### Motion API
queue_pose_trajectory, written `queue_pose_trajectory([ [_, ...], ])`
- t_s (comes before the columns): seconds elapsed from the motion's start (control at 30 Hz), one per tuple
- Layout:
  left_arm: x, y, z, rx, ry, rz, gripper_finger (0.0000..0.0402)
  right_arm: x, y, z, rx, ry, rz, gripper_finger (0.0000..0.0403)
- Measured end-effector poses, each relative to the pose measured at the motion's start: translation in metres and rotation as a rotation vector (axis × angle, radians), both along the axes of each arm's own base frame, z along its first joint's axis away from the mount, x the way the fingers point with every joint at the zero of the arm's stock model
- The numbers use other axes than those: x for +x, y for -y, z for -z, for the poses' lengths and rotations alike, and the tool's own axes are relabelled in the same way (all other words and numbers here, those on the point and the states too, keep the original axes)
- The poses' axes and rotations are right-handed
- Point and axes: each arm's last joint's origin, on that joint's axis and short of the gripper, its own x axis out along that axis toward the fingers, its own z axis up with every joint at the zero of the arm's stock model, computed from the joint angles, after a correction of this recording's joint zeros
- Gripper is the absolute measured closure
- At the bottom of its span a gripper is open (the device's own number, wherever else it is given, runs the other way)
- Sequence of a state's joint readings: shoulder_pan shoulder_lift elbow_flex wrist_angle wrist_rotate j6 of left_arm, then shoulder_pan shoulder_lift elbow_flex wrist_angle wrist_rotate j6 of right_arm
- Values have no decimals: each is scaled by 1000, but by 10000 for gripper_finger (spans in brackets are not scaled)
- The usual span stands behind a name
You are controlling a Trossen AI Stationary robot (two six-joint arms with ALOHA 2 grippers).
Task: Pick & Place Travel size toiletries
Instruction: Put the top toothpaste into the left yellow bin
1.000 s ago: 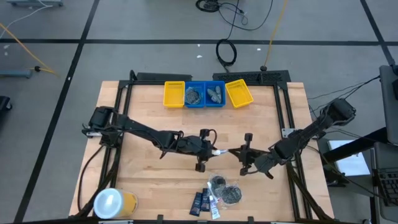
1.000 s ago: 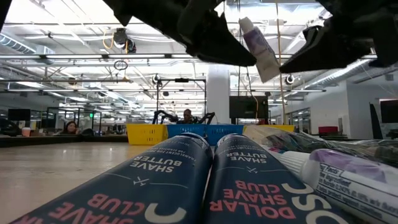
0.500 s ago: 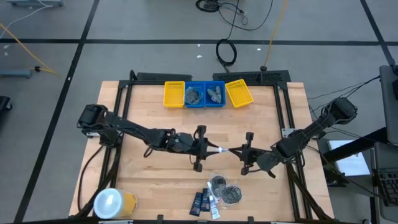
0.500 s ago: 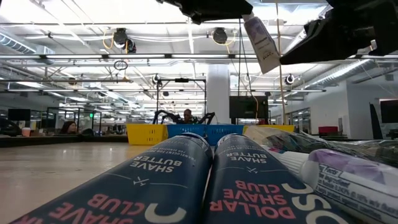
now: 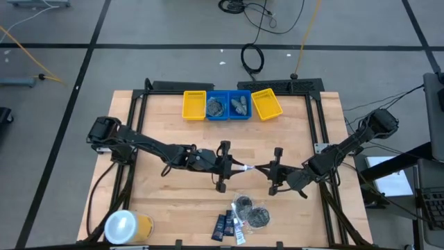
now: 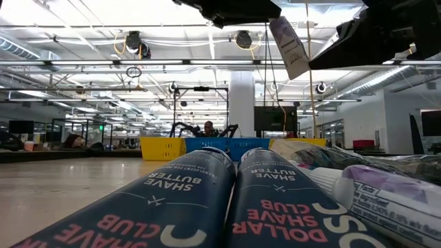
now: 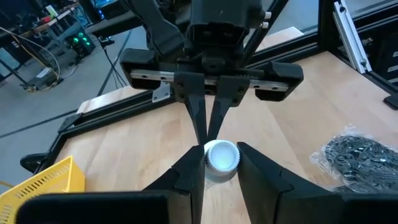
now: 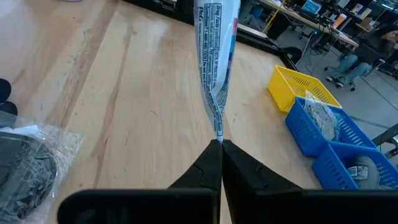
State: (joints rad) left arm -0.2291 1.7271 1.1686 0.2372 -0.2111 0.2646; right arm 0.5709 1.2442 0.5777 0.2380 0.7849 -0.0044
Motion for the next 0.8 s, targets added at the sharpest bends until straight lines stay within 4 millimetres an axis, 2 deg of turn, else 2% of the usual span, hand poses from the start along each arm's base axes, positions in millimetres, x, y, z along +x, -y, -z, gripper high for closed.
queue_pose_trajectory([
  [0.13,0,0,0,14,0,5,368,0,0,0,-1,-1,0,403],
  [0.57,0,0,0,11,-1,1,368,0,-1,1,43,-10,-14,399],
  [0.8,-1,-2,-1,30,1,-44,368,-4,1,8,80,-67,9,348],
])
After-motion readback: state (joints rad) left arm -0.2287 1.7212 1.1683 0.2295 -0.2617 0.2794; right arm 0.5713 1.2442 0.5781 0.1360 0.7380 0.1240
